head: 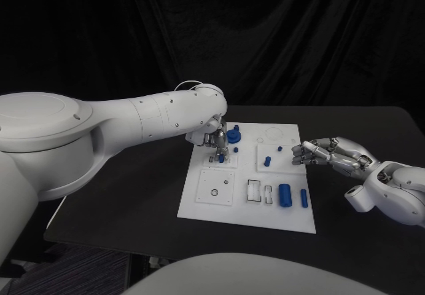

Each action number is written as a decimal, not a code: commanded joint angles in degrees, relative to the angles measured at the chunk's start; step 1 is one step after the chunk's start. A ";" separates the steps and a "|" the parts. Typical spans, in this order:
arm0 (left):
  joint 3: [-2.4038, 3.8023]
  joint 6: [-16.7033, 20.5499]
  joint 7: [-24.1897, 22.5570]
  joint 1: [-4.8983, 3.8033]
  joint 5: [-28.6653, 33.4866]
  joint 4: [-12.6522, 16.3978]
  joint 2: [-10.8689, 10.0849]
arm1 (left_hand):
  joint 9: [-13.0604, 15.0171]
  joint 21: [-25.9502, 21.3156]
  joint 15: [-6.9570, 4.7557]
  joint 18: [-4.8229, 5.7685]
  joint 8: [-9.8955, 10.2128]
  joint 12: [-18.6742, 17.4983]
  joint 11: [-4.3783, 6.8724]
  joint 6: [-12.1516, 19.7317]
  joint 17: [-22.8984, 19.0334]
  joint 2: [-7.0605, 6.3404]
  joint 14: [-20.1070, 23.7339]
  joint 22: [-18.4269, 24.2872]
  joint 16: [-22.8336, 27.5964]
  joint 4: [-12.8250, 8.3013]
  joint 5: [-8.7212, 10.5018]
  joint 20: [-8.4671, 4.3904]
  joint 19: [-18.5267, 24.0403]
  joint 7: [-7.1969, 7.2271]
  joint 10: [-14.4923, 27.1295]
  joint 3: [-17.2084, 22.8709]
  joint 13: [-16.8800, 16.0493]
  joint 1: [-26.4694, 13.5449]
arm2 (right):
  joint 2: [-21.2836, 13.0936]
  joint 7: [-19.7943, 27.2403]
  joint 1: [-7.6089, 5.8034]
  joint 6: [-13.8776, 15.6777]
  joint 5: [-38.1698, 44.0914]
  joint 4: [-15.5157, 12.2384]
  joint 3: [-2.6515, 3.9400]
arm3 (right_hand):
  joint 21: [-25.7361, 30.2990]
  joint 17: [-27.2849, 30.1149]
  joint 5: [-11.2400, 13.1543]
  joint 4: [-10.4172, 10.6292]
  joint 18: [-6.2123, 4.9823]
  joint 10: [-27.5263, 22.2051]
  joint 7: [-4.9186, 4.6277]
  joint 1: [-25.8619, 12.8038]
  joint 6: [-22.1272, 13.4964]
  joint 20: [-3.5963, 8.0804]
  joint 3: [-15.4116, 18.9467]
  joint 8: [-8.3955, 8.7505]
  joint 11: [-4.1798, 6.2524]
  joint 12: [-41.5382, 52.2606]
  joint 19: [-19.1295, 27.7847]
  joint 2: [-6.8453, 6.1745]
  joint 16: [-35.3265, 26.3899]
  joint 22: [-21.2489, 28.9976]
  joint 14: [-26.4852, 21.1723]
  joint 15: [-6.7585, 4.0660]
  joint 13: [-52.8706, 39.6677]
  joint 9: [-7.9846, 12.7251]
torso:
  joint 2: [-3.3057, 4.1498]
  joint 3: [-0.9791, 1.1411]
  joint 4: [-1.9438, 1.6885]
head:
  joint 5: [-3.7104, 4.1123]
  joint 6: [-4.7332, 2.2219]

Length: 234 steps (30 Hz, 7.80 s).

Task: Assemble the parts on the task board

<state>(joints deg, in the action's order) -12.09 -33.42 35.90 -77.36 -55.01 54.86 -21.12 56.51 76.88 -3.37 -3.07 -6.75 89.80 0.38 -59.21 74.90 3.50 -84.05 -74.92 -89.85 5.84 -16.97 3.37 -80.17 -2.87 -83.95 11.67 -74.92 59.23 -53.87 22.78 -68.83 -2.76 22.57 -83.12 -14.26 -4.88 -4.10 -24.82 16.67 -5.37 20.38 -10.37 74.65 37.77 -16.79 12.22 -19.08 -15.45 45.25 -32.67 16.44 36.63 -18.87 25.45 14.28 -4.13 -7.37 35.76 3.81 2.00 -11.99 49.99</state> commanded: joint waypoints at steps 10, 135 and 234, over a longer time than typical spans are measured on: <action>0.03 0.53 -0.72 0.25 -0.28 0.36 -0.37 | 0.85 0.23 -0.75 -0.64 -0.47 0.20 1.06 -1.38 15.10 -1.57 -5.95 -6.70 -0.15 -4.49 -4.07 -0.96 -0.73 0.54 -6.05 6.93 -15.08 0.91 | 0.30 -2.30 0.07 -1.78 0.09 0.38 0.06 | -0.12 0.13 -0.23 -0.08 -0.82 -0.11 -4.77 0.76 0.18 0.15 -0.25 -0.22 0.31 0.03 -0.17 -0.12 0.32 0.18 -0.30 -0.04 0.16 -0.03 | -0.05 0.03 0.09 | -0.20 0.01; -0.01 48.98 -8.69 9.30 -2.49 27.15 -20.40 | 6.54 -1.91 -1.91 -0.98 -4.63 0.20 2.15 -1.85 15.10 -3.91 -5.95 -6.36 -0.15 -7.63 -5.88 -2.13 -1.11 1.52 -6.05 15.99 -15.08 -4.72 | -1.80 -2.11 0.10 0.85 0.09 -0.99 0.04 | 0.10 0.14 -0.41 -0.13 -0.63 -0.63 -4.71 1.34 -0.34 0.13 -0.49 -0.26 0.07 0.04 0.27 -0.36 0.57 0.51 -0.90 0.18 0.27 0.07 | -0.07 -0.03 0.00 | 0.28 0.01; -0.01 46.18 -8.40 10.68 -2.49 25.95 -20.22 | 4.63 -5.84 -0.98 -1.51 -4.88 0.20 1.04 0.41 15.10 -4.42 -5.95 -6.12 -0.15 4.75 10.26 -1.30 -0.32 0.33 -6.05 0.01 -15.08 -7.11 | -1.92 -3.86 0.33 -0.97 0.09 -0.76 0.03 | 0.08 0.12 -0.39 -0.08 -0.63 -0.74 -4.90 1.31 -0.40 0.14 -0.45 -0.40 0.10 0.13 0.28 -0.41 0.84 0.64 -1.01 0.16 0.28 0.06 | -0.05 0.03 0.09 | -0.35 0.01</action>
<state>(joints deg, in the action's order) -11.63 14.78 25.80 -67.43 -57.47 81.05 -41.49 61.27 71.33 -4.59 -3.97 -11.85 89.80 1.81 -58.75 74.91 -0.92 -84.05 -74.90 -89.85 10.40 -6.88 1.82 -80.51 -2.28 -84.14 12.13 -74.92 52.80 -55.73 19.95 -68.64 -3.00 22.58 -83.81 -14.27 -4.88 -4.01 -25.05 16.51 -5.37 19.95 -10.37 75.49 37.77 -16.79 12.07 -19.31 -15.45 45.25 -32.67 16.05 37.09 -18.32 24.83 14.49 -3.92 -7.34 35.71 3.82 2.05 -12.26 49.99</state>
